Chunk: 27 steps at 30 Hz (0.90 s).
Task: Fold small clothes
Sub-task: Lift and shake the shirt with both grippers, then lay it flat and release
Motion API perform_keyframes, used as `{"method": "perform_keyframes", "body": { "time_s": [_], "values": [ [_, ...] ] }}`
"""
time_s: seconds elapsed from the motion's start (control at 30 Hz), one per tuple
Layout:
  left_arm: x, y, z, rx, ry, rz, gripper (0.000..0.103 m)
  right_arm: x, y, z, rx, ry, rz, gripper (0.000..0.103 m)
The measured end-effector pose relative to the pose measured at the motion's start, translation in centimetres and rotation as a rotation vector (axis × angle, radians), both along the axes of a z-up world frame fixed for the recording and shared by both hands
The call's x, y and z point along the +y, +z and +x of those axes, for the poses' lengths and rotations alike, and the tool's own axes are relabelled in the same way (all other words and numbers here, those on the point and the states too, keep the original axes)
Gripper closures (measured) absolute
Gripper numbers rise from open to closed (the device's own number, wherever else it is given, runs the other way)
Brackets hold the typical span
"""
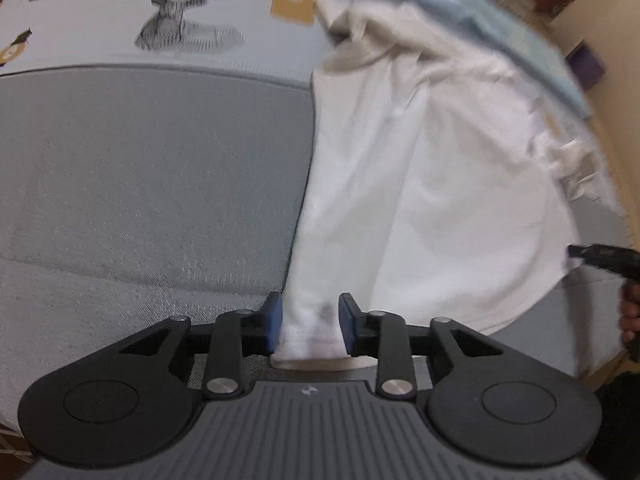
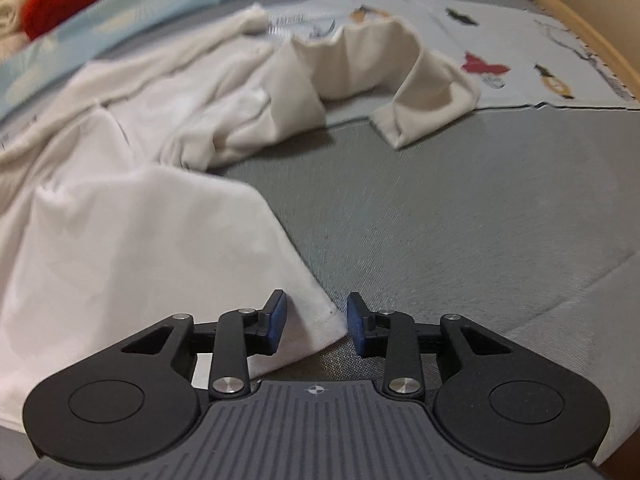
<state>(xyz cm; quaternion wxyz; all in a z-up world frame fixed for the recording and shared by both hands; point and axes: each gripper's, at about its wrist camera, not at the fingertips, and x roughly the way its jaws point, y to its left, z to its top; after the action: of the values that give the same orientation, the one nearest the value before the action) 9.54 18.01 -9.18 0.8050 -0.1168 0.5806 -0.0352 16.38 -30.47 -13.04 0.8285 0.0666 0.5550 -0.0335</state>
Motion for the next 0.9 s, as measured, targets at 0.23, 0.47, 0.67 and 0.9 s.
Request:
{"method": "perform_keyframes", "body": {
  "time_s": [0.23,0.47,0.67,0.9],
  "values": [
    [-1.7,-2.1,1.7,0.082,-0.037,0.077,0.090,0.8,-0.7,0.2,-0.007,0.130,-0.013,0.094],
    [-4.5,-0.1,1.0,-0.007,-0.127,0.037,0.097,-2.6,3.8,-2.2,-0.108,0.116,-0.023,0.097],
    [-6.8,0.7,-2.1,0.001,-0.329,0.046,0.098,-6.7,3.6,-6.9,0.011,0.128,-0.135,0.097],
    [-5.0,-0.6,-5.5,0.130,-0.446,0.180,0.098,-4.0,2.5,-10.7,0.099,0.420,0.025,0.097]
  ]
}}
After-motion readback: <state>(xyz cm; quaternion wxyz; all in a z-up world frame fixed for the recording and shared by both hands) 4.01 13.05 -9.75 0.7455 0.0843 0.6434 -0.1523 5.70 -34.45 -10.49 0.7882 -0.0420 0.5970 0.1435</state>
